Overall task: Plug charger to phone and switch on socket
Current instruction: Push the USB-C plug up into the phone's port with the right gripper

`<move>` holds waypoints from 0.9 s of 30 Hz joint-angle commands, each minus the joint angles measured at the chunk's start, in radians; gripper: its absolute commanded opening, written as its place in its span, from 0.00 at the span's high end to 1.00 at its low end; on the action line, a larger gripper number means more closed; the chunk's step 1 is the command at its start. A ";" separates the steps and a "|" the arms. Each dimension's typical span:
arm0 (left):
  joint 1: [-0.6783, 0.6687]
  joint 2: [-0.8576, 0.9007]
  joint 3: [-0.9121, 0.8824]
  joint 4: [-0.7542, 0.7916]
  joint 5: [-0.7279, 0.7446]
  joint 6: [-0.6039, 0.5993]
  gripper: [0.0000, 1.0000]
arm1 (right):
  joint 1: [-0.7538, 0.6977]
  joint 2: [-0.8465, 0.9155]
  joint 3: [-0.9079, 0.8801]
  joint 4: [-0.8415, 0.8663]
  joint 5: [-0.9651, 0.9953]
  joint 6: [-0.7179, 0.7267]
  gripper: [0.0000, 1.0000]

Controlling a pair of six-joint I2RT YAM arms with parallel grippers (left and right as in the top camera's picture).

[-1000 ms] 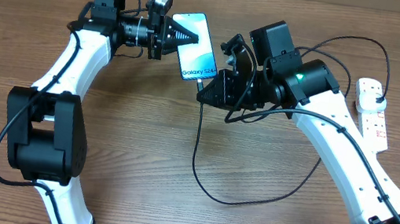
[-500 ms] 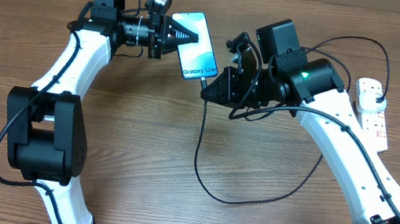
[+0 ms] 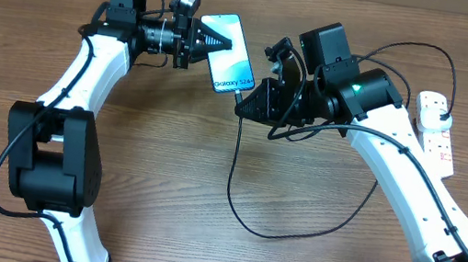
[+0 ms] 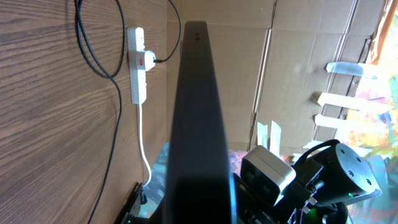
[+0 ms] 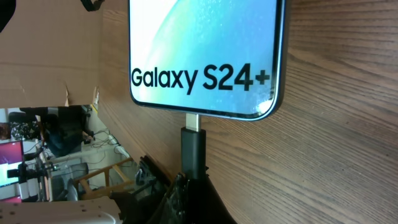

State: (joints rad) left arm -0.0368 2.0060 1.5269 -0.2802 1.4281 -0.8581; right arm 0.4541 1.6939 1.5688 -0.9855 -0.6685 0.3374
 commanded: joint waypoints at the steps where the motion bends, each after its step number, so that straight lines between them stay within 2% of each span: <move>1: -0.010 0.000 0.015 -0.002 0.084 0.019 0.96 | -0.016 0.006 0.003 0.018 0.023 0.003 0.96; 27: -0.010 0.000 0.015 -0.003 0.085 0.020 0.96 | 0.009 0.006 0.003 0.008 0.021 0.003 0.96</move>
State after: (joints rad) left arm -0.0372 2.0060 1.5269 -0.2810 1.4349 -0.8577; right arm 0.4606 1.6939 1.5688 -0.9932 -0.6651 0.3382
